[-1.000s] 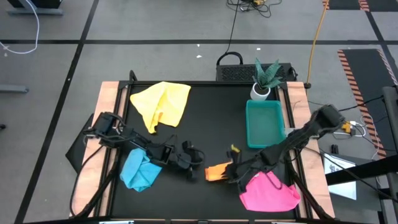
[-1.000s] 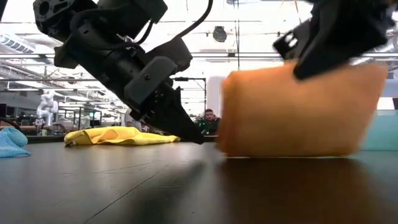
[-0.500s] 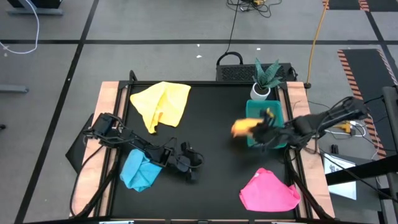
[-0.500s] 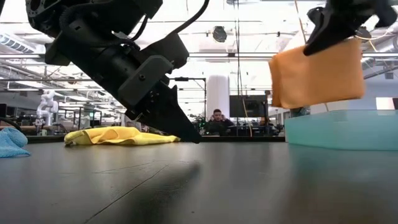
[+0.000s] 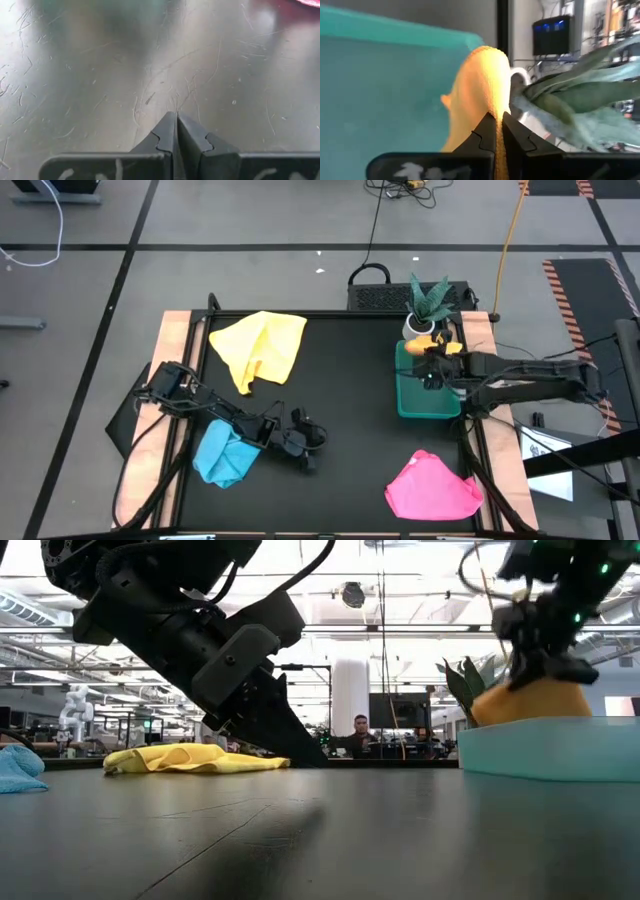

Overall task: Fold microfiber towels
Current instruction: Put the orange microfiber cloth into the green bin

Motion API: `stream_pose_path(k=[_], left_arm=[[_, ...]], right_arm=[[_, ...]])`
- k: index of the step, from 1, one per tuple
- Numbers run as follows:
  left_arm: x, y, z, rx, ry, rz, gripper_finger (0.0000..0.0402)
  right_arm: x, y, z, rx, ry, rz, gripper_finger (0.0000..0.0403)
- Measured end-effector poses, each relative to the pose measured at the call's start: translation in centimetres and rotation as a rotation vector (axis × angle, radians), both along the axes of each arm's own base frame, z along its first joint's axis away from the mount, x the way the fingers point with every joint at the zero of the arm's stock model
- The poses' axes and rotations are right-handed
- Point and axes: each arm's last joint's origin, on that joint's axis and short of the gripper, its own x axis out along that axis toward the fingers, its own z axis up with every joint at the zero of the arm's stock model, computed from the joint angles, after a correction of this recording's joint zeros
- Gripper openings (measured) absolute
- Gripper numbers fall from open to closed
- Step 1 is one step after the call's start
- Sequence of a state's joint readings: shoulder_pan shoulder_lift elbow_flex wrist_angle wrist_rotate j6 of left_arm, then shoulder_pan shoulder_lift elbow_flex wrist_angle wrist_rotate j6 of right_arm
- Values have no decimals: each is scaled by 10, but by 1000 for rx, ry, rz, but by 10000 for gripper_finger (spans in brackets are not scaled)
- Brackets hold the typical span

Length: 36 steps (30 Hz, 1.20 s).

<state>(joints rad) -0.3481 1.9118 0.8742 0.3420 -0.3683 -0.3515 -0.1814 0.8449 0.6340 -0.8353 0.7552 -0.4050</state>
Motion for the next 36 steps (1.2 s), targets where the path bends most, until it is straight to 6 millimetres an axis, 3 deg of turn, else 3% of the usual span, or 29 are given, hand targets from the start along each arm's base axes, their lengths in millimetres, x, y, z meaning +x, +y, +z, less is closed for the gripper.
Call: stream_pose_path(k=[9, 15, 21, 27, 31, 36], left_arm=[[0, 0, 0, 4, 0, -3, 19], [0, 0, 0, 2, 0, -2, 19], [0, 0, 0, 2, 0, -2, 19], [0, 0, 0, 2, -1, -2, 19], [0, 0, 0, 2, -1, -2, 19], [0, 0, 1, 1, -2, -2, 19]], right_arm=[[7, -6, -22, 32, -63, 75, 1], [7, 6, -35, 302, -80, 246, 8], [-2, 14, -42, 433, 28, 296, 12], [-6, 12, -43, 359, 107, 259, 10], [-5, 11, -46, 328, 194, 323, 10], [-2, 9, -65, 332, 299, 386, 10]])
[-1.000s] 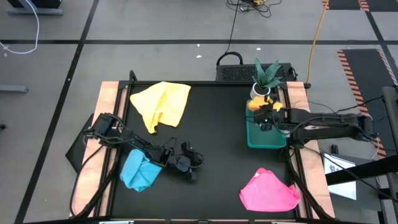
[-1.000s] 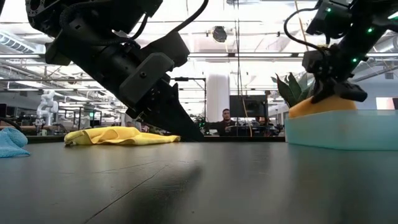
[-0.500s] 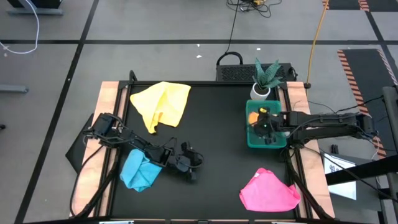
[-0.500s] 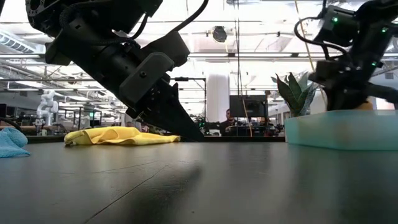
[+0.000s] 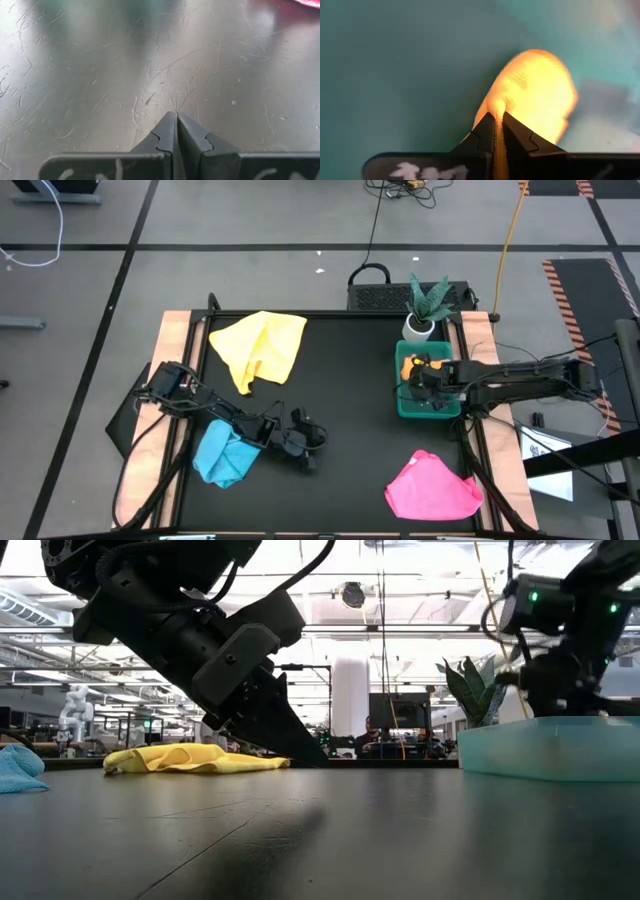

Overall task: Fold microfiber towels
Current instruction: Put the orange microfiber cloth into the green bin

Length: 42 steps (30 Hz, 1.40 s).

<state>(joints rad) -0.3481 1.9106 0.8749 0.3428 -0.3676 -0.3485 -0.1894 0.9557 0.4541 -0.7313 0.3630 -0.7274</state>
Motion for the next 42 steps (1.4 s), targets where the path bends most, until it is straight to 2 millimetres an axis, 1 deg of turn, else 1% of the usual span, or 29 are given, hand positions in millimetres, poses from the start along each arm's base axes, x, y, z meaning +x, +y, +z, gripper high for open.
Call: stream_pose_path(k=[2, 4, 8, 11, 15, 21, 24, 27, 29, 30, 37, 38, 39, 42], left_arm=[[0, 0, 0, 0, 0, 0, 19], [0, 0, 0, 0, 0, 0, 19], [0, 0, 0, 0, 1, 0, 19], [0, 0, 0, 0, 1, -1, 19], [0, 0, 0, -1, -1, -1, 19], [0, 0, 0, -5, -2, 2, 19], [0, 0, 0, -6, -3, 1, 19], [0, 0, 0, -9, -3, -1, 19], [0, 0, 0, -10, -6, -1, 19], [1, 0, 1, -11, -8, -1, 19], [1, -1, 2, -16, -20, -1, 19], [1, -1, 2, -16, -20, -1, 19], [1, -1, 2, -16, -21, -1, 19], [2, 0, 2, -18, -26, 1, 19]], right_arm=[[-2, 0, -11, 6, 42, 8, 10], [-4, 0, -19, -17, 95, 12, 10], [-3, -1, -20, -68, 116, -16, 26], [0, -2, -15, -109, 93, -55, 48], [4, -3, -8, -106, 51, -86, 93], [12, -4, 14, -108, -6, -101, 163], [17, -5, 27, -81, -71, -168, 175], [19, -8, 37, 7, -142, -309, 165], [20, -11, 41, 87, -203, -425, 144], [20, -13, 42, 110, -213, -450, 132], [14, -36, 37, 84, -188, -614, 21], [13, -40, 35, 83, -176, -641, 11], [12, -44, 33, 85, -161, -667, 6], [9, -57, 25, 156, -103, -729, 10]])
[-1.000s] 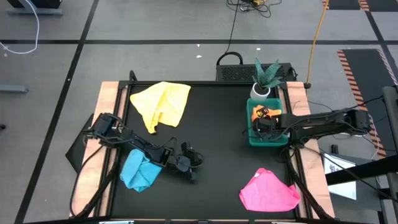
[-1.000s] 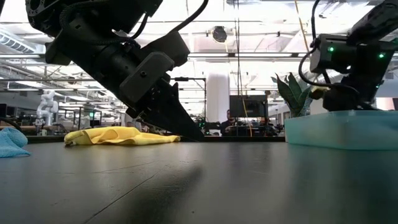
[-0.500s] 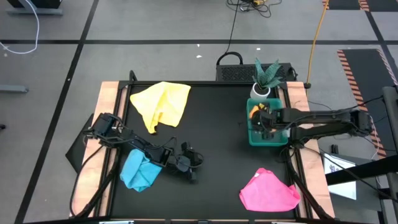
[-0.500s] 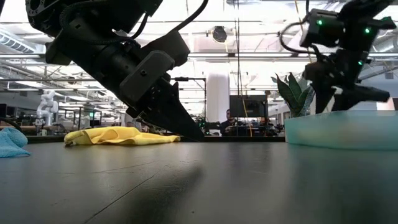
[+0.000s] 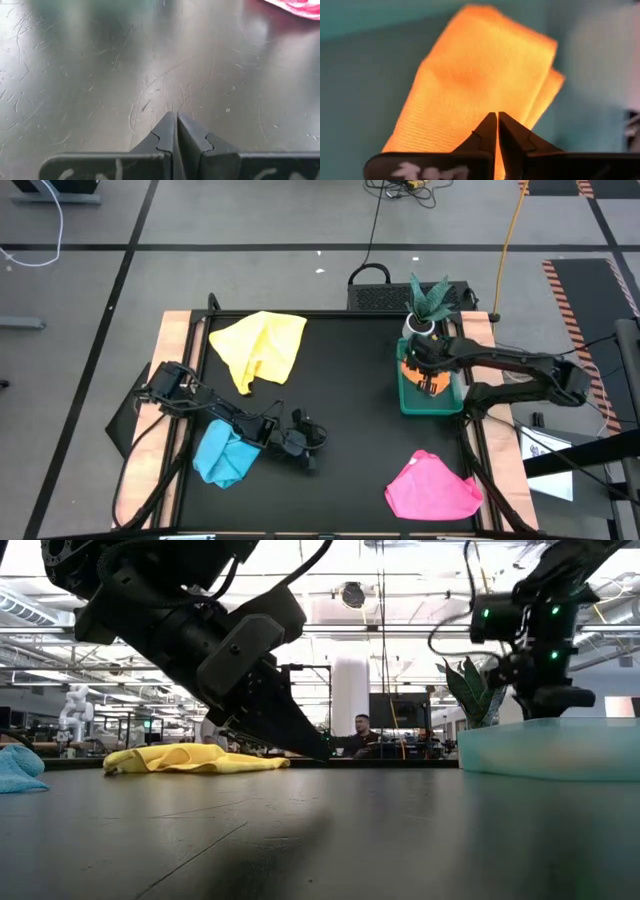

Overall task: Fold microfiber towels
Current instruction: Put the orange microfiber cloth into the green bin

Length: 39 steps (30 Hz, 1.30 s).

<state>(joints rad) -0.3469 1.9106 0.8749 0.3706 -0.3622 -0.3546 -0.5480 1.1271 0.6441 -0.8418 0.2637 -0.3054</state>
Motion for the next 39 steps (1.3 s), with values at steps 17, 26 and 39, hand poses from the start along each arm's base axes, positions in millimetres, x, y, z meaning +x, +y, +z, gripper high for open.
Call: stream_pose_path(k=[17, 26, 39], left_arm=[[0, 0, 0, 2, 0, -1, 19], [0, 0, 0, 7, -1, 1, 19], [0, 0, 1, -4, -8, 7, 19]], right_arm=[[9, -15, -14, -261, 457, 352, 0], [20, -8, 29, -90, -123, -108, 0], [-1, -41, -6, 183, -171, -921, 0]])
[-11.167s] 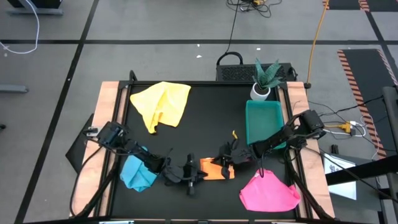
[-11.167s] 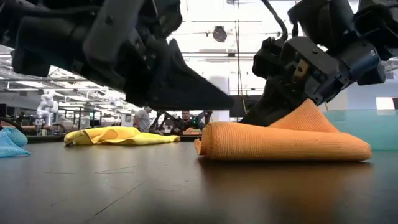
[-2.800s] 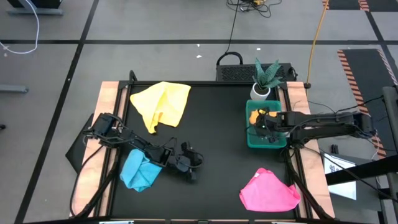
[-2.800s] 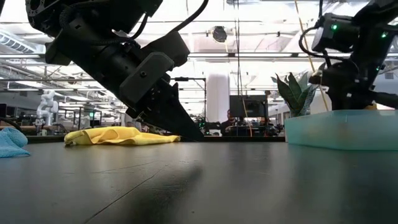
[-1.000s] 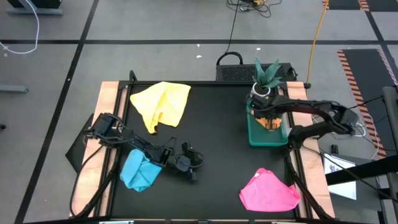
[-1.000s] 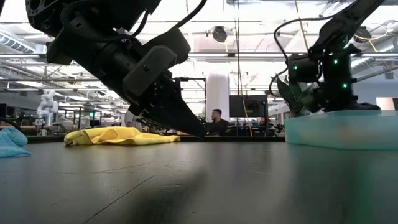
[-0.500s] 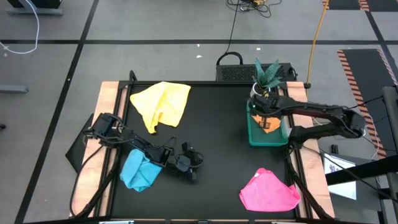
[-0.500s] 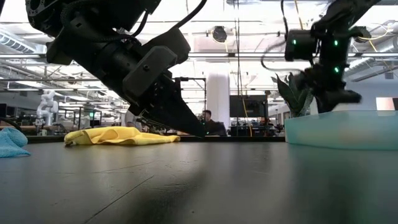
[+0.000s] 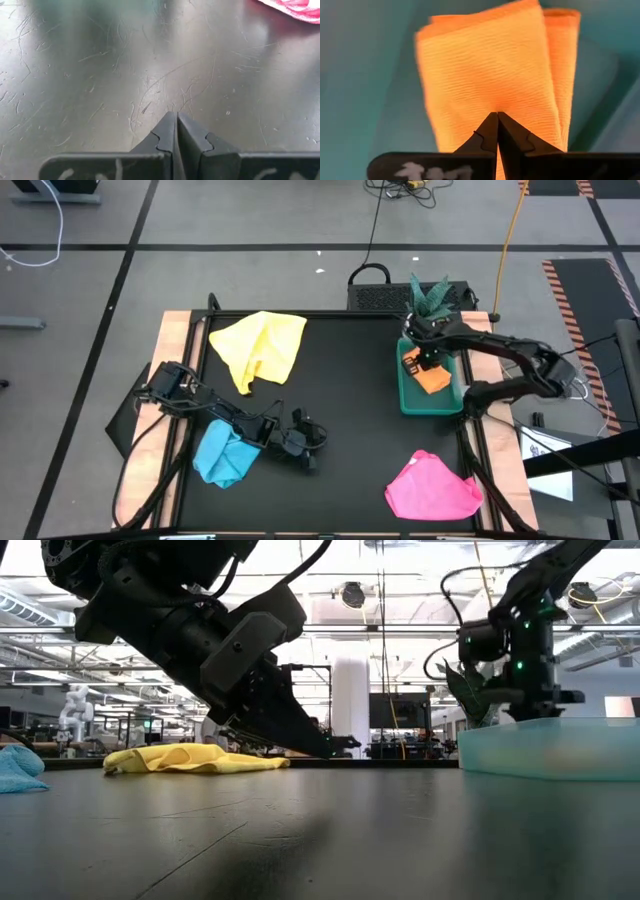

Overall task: Fold microfiber towels
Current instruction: Put the orange microfiber cloth into the green bin

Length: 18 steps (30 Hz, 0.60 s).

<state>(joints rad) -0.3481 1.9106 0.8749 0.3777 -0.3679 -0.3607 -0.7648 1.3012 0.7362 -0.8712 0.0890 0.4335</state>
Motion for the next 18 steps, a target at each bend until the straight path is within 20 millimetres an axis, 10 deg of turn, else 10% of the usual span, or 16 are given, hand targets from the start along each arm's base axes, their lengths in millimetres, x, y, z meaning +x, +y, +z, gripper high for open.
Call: stream_pose_path(k=[6, 18], left_arm=[[0, 0, 0, 11, 0, -8, 19], [0, 0, 0, 9, 2, -17, 19]], right_arm=[[4, -7, -15, 13, 69, 40, 0], [27, 24, -4, -41, 110, 1033, 0]])
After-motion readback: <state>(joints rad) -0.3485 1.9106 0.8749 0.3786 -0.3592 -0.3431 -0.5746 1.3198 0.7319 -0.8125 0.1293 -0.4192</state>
